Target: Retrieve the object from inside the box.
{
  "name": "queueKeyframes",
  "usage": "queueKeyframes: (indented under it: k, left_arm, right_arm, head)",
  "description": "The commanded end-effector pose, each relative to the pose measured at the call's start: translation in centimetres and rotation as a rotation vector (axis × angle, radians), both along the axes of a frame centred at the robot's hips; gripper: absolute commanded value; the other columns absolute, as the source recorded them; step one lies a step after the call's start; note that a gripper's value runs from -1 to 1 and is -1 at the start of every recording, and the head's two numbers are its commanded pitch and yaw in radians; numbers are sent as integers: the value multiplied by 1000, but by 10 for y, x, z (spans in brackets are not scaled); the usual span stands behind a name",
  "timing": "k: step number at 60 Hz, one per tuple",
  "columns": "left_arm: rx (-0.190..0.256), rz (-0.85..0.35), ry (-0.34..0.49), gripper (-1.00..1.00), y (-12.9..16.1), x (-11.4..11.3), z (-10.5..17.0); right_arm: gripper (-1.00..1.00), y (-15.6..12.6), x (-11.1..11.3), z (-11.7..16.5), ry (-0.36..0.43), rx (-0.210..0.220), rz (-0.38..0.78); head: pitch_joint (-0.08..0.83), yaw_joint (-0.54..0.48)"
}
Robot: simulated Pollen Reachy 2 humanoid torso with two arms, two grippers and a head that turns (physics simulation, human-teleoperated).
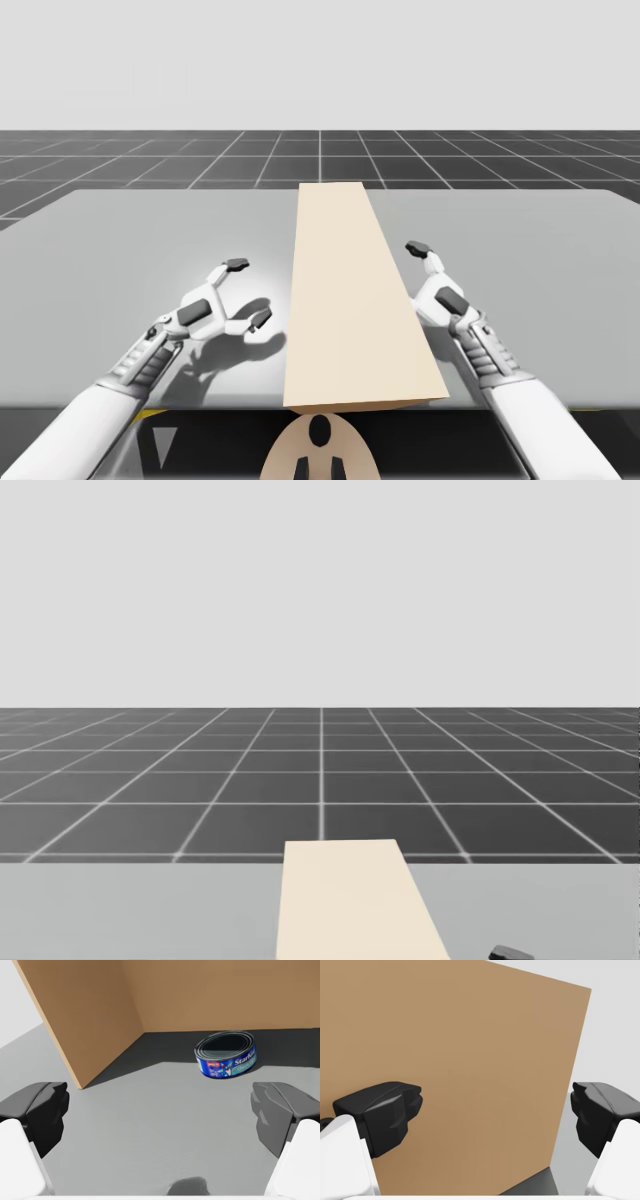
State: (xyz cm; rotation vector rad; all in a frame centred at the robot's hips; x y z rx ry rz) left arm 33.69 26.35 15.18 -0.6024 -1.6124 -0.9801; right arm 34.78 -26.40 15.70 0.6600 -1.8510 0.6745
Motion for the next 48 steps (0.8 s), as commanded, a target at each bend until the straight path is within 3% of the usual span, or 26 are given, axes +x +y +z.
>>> queueKeyframes:
  k: [1, 5, 11, 21, 40, 48]
  left_arm:
    - [-70, -49, -9, -1000, -15, 0, 2]
    - [-108, -47, 38, -1000, -24, 9, -3]
    - [-106, -53, 73, -1000, -33, 19, -11]
    - [-67, -149, 163, -1000, -47, 37, -23]
    - [18, -289, 173, -1000, -76, 63, -27]
    - [32, -330, 177, -1000, -90, 71, -30]
  right_arm:
    - [-1000, 5, -5, -1, -14, 8, 57]
    - [-1000, 5, -4, -1, -22, 12, 64]
    - [-1000, 5, -4, -1, -33, 16, 78]
    - [-1000, 4, -6, -2, -33, 15, 103]
    - [-1000, 1, -16, -6, -44, 9, 123]
    - [-1000, 2, -18, -7, -47, 7, 135]
  head:
    - [4, 0]
    - [7, 0]
    - [12, -2]
    - [17, 2]
    - [26, -4]
    - [26, -11]
